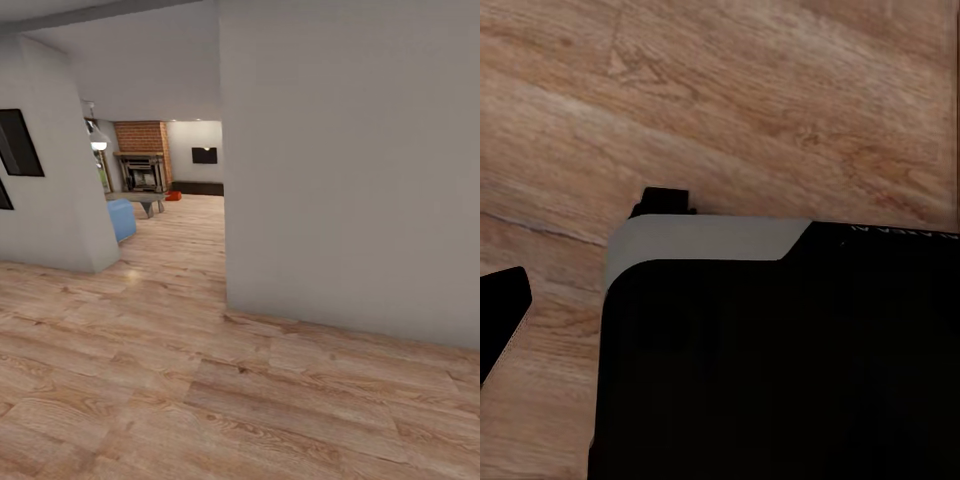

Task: Move the two storage containers from the living room to the garage. In the garage, place one container on the floor and stack the other container on top of it (either order is fine).

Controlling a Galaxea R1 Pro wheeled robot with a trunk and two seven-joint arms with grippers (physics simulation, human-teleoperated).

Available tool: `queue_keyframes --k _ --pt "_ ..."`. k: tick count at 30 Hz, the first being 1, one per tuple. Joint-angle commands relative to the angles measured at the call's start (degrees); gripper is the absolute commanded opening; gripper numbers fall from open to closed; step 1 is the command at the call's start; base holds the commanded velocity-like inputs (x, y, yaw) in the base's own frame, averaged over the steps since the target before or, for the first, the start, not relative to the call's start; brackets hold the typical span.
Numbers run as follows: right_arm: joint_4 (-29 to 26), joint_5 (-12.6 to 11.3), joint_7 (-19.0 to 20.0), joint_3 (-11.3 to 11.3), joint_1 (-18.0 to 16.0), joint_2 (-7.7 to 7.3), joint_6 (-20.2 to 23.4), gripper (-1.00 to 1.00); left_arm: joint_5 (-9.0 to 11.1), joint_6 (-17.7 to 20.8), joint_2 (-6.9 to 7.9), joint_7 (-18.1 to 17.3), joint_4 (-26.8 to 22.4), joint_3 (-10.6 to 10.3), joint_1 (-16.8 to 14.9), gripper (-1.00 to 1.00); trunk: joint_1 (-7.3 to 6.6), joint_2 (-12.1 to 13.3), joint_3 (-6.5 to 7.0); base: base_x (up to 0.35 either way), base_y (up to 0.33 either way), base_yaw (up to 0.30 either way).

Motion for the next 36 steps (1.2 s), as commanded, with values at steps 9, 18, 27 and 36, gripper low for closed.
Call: queue_keyframes --k 9,18,27,36 --pt "0.18 -0.51 -0.02 0.47 -0.07 0.05 -0.26 1.00 0.58 -0.17 0.00 -0.18 0.05 -0.01 -0.06 1.00 0.03 -0.03 -0.06 0.322 0.000 0.000" --pt "0.18 -0.51 -0.02 0.55 -0.07 0.05 -0.17 1.00 0.55 -0.17 0.00 -0.18 0.06 -0.01 -0.06 1.00 0.03 -0.03 -0.06 0.322 0.000 0.000" --pt "0.18 -0.51 -0.03 0.56 -0.07 0.06 -0.41 1.00 0.53 -0.17 0.00 -0.18 0.05 -0.01 -0.06 1.00 0.03 -0.03 -0.06 0.322 0.000 0.157" --pt "0.18 -0.51 -0.04 0.51 -0.07 0.05 -0.43 1.00 0.56 -0.17 0.00 -0.18 0.06 -0.01 -0.06 1.00 0.03 -0.03 -0.06 0.322 0.000 0.266"
